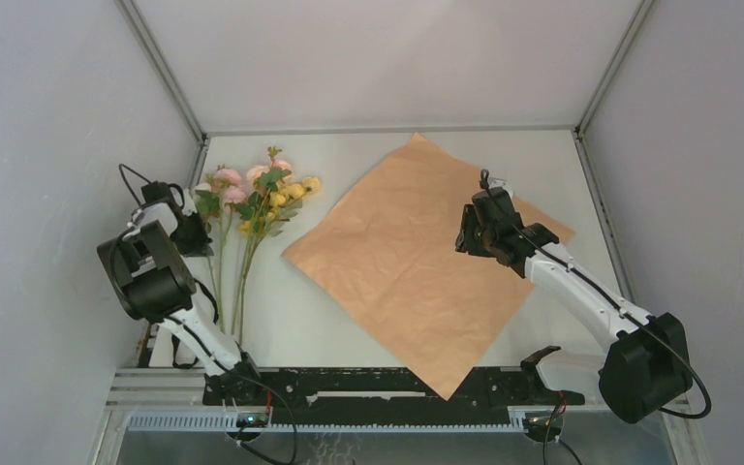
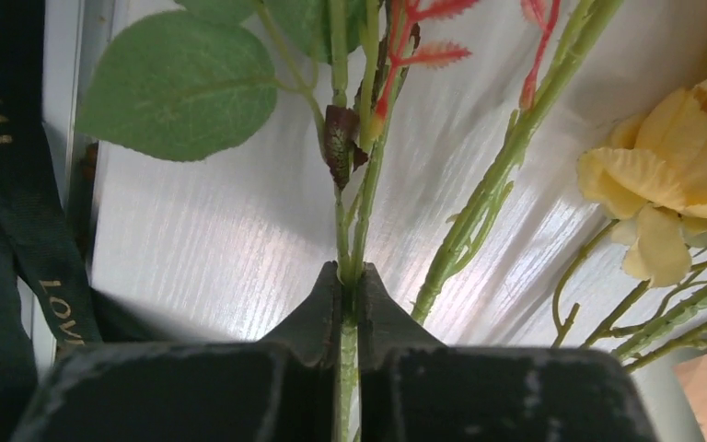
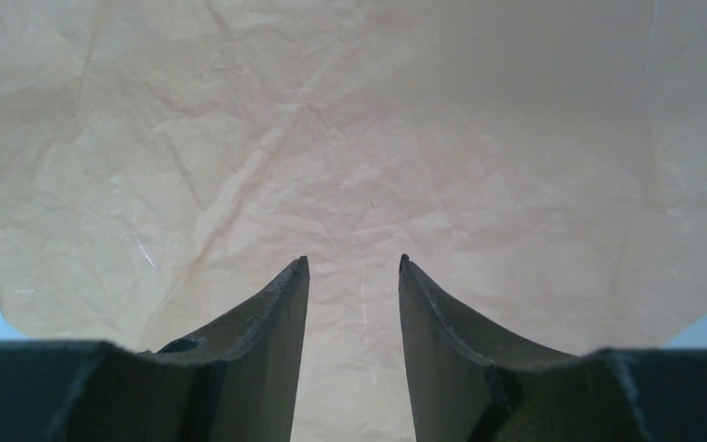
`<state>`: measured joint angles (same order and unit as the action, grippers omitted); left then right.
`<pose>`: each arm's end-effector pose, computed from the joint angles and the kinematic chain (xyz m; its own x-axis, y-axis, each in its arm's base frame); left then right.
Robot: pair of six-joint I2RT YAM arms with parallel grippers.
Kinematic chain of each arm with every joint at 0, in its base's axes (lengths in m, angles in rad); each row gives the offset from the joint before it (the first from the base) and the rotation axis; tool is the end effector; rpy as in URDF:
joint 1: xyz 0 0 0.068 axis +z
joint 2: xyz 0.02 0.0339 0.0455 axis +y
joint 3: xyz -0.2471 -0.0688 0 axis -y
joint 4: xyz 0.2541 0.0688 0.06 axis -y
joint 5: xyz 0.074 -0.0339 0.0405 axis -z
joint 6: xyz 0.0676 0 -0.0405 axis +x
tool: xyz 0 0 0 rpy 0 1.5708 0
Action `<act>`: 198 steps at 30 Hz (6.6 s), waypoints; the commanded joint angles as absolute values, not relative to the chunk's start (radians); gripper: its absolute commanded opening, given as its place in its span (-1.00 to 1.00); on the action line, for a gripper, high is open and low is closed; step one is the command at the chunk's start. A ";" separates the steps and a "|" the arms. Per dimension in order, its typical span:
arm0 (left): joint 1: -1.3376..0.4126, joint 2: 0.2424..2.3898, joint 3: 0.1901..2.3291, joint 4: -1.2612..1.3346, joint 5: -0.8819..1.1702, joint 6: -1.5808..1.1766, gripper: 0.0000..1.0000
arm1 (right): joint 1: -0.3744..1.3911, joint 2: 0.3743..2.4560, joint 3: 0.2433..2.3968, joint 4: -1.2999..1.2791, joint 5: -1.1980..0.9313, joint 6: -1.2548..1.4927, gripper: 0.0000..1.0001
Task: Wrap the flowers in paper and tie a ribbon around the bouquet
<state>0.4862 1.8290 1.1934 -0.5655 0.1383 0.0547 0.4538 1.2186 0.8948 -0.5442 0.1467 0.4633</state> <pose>0.3351 0.1666 0.1184 -0.8460 -0.3859 -0.3678 -0.3731 0.9214 -0.1086 0.2612 0.1164 0.2140 -0.7694 0.1166 -0.6281 -0.0055 0.9819 0.1891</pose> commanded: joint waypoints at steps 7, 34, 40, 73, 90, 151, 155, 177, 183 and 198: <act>0.552 1.466 1.204 -0.497 0.176 -0.085 -1.00 | 0.467 1.173 0.905 -0.533 0.167 0.470 -0.01; -0.138 1.171 1.219 -0.231 0.823 -0.642 -1.00 | 0.908 1.661 1.333 0.283 -0.342 0.571 -0.10; -0.090 1.208 1.307 -0.519 0.520 -0.325 0.15 | 0.855 1.630 1.321 -0.018 -0.127 0.573 -1.00; 0.368 1.996 1.468 -0.742 -0.019 0.126 -0.35 | 0.662 1.847 1.405 -0.709 0.318 0.418 0.31; 0.520 1.524 1.369 -0.632 0.388 -0.104 -1.00 | 0.804 1.631 1.367 -0.546 0.145 0.315 0.50; 0.118 1.796 1.252 -0.688 -0.023 0.215 -0.47 | 0.572 1.804 1.382 -0.644 0.290 0.380 0.21; 0.119 1.825 1.274 -0.713 -0.028 0.211 -0.97 | 0.586 1.746 1.356 -0.652 0.298 0.378 0.21; 0.209 1.212 1.295 -0.470 0.714 -0.345 -1.00 | 0.816 1.426 1.266 -0.163 -0.231 0.307 0.76; 0.014 1.202 1.281 -0.357 0.774 -0.561 -1.00 | 0.862 1.558 1.286 0.246 -0.392 0.509 0.89; -0.119 1.205 1.268 -0.573 0.499 -0.291 -0.51 | 0.798 1.746 1.365 0.031 -0.191 0.627 -1.00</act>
